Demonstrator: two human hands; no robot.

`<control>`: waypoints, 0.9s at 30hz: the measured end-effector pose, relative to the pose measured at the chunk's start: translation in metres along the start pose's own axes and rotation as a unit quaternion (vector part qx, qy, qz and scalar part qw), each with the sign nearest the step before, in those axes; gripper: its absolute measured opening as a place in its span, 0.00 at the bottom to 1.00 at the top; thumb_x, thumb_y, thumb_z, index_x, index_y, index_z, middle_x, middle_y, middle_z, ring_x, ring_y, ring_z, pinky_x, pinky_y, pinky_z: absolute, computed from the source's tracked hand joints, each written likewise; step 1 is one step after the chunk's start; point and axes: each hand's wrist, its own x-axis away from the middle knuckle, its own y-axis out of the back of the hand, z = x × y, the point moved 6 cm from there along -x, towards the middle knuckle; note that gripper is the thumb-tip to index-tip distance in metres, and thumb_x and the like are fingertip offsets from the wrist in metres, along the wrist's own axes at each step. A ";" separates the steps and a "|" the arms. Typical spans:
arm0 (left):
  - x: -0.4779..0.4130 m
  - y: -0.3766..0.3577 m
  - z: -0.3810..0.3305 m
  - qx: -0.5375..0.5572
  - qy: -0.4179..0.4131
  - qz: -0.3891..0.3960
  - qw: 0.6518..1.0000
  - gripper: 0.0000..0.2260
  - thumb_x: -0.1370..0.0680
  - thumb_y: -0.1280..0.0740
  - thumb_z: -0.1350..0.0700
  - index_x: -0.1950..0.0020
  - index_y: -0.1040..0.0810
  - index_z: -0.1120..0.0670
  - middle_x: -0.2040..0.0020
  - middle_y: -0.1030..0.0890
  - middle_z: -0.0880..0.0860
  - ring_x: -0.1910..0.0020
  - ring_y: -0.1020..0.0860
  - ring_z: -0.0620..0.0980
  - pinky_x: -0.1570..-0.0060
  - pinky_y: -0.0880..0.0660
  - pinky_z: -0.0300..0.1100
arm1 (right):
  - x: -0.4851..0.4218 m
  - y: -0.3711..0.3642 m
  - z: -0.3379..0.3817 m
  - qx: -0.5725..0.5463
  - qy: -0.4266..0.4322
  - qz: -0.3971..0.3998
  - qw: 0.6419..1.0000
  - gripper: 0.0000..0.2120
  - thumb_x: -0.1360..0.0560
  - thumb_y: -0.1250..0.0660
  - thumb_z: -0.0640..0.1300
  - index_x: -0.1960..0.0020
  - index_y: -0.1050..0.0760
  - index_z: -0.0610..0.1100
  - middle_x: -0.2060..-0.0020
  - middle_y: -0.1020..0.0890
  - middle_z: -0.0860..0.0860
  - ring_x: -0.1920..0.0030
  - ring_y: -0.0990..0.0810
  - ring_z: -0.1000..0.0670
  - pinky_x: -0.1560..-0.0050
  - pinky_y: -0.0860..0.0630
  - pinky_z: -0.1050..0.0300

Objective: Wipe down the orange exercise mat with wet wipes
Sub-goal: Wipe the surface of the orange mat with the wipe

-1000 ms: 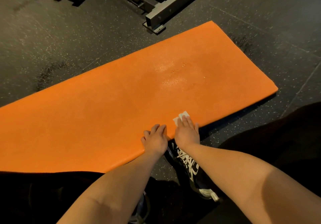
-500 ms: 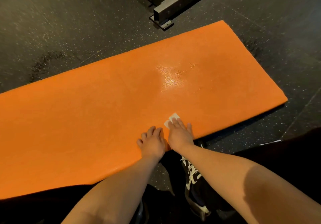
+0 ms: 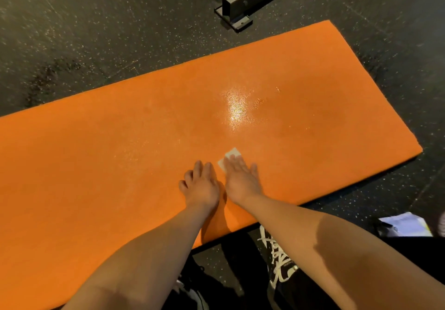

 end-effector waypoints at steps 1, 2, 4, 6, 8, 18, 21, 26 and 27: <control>-0.003 -0.001 0.001 0.010 0.001 0.001 1.000 0.23 0.16 0.47 0.47 0.20 0.43 0.41 0.18 0.51 0.47 0.23 0.47 0.58 0.28 0.47 0.58 | -0.002 -0.004 0.011 0.013 0.041 0.011 0.999 0.30 0.16 0.50 0.44 0.17 0.55 0.50 0.17 0.54 0.52 0.18 0.59 0.50 0.21 0.61 0.38; -0.005 -0.001 0.003 0.017 0.000 0.000 1.000 0.23 0.16 0.47 0.46 0.20 0.44 0.40 0.18 0.50 0.46 0.24 0.46 0.58 0.28 0.47 0.58 | -0.005 -0.007 0.015 0.028 0.067 0.019 0.997 0.29 0.16 0.51 0.45 0.17 0.56 0.50 0.17 0.54 0.53 0.18 0.59 0.51 0.21 0.62 0.38; -0.005 -0.003 0.007 0.017 -0.009 -0.007 1.000 0.24 0.16 0.47 0.45 0.20 0.44 0.39 0.18 0.50 0.45 0.24 0.46 0.56 0.28 0.48 0.56 | -0.014 -0.005 0.007 0.062 0.074 0.008 0.995 0.31 0.16 0.49 0.44 0.17 0.57 0.50 0.18 0.55 0.53 0.19 0.60 0.52 0.22 0.64 0.38; -0.004 -0.005 0.011 0.011 -0.017 -0.012 1.000 0.24 0.17 0.46 0.45 0.20 0.45 0.38 0.18 0.50 0.44 0.25 0.46 0.55 0.29 0.48 0.55 | -0.023 0.004 -0.012 0.059 0.016 -0.021 0.998 0.34 0.19 0.47 0.41 0.17 0.58 0.50 0.18 0.57 0.53 0.19 0.62 0.51 0.23 0.65 0.39; -0.005 -0.004 0.013 0.024 -0.016 -0.015 0.999 0.25 0.17 0.45 0.45 0.20 0.45 0.38 0.18 0.50 0.44 0.26 0.46 0.55 0.29 0.48 0.54 | -0.032 0.011 -0.027 0.024 -0.060 -0.048 0.997 0.36 0.20 0.48 0.39 0.17 0.60 0.49 0.18 0.60 0.53 0.19 0.64 0.51 0.23 0.65 0.39; -0.008 -0.011 0.019 0.061 -0.018 -0.026 0.998 0.28 0.17 0.44 0.44 0.18 0.49 0.42 0.18 0.51 0.42 0.25 0.45 0.54 0.28 0.49 0.52 | -0.052 -0.003 0.011 0.062 0.126 -0.007 0.990 0.31 0.16 0.46 0.45 0.17 0.54 0.54 0.18 0.54 0.56 0.19 0.59 0.54 0.23 0.63 0.36; -0.010 -0.012 0.019 0.050 -0.018 -0.017 0.998 0.28 0.17 0.45 0.43 0.18 0.50 0.41 0.18 0.53 0.42 0.25 0.46 0.54 0.28 0.49 0.53 | -0.055 0.008 -0.012 0.014 0.002 -0.052 0.999 0.30 0.17 0.49 0.43 0.17 0.54 0.52 0.18 0.54 0.55 0.19 0.60 0.52 0.23 0.62 0.38; -0.008 -0.012 0.015 0.042 -0.024 -0.006 0.999 0.25 0.16 0.46 0.44 0.19 0.50 0.38 0.18 0.54 0.43 0.24 0.47 0.55 0.27 0.49 0.54 | -0.031 -0.010 0.018 0.022 0.067 -0.025 0.997 0.29 0.16 0.47 0.47 0.17 0.53 0.50 0.18 0.53 0.53 0.18 0.59 0.51 0.21 0.60 0.39; -0.008 -0.013 0.015 0.043 -0.024 -0.003 0.999 0.25 0.16 0.47 0.45 0.19 0.50 0.37 0.18 0.54 0.44 0.24 0.47 0.55 0.27 0.49 0.54 | -0.026 -0.015 0.021 0.039 0.094 -0.017 0.995 0.30 0.16 0.48 0.47 0.17 0.55 0.51 0.18 0.53 0.54 0.19 0.59 0.52 0.21 0.61 0.39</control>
